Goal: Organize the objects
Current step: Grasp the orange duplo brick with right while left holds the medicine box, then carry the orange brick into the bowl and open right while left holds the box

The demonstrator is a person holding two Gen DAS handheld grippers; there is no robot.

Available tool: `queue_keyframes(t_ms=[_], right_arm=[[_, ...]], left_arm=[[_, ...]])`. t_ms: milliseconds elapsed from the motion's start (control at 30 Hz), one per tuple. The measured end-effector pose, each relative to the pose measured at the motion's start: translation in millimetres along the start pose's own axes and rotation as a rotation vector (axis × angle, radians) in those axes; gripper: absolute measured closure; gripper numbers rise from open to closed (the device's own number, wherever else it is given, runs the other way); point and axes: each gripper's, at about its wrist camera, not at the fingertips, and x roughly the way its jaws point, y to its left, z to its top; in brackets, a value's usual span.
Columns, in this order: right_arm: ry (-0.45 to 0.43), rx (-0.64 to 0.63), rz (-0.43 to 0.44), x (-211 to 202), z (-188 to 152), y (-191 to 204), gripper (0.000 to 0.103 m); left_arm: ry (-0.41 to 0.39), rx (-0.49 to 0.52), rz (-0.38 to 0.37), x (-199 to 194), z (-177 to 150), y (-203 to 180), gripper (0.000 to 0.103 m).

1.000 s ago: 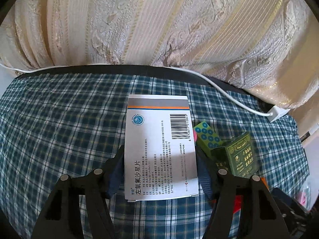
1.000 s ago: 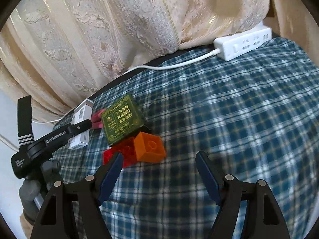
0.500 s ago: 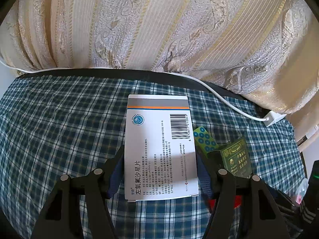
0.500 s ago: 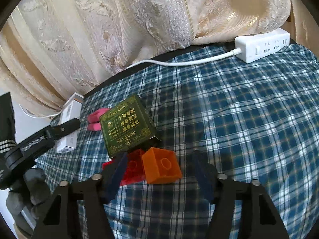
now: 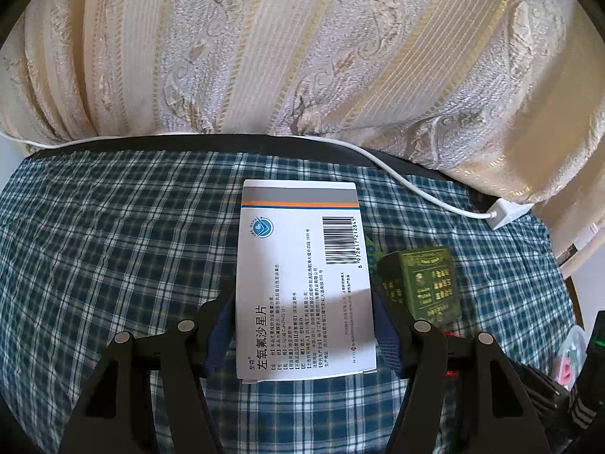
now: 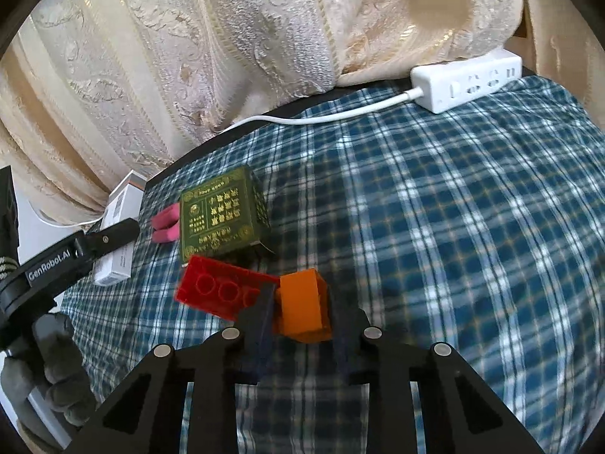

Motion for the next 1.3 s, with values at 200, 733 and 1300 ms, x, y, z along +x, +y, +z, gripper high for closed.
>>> queue_keyframes(t_ms=[200, 733, 1300], right_arm=[[-0.019, 0.012, 0.005, -22, -15, -1, 0.075], [-0.106, 0.025, -0.037, -86, -61, -7, 0.075], [-0.28, 0.158, -0.16, -176, -97, -61, 0.075]], left_arm=[[-0.01, 0.015, -0.021, -8, -1, -8, 0.037], [-0.05, 0.078, -0.085, -39, -10, -38, 0.037], [-0.046, 0.178, -0.119, -49, -30, -72, 0.037]])
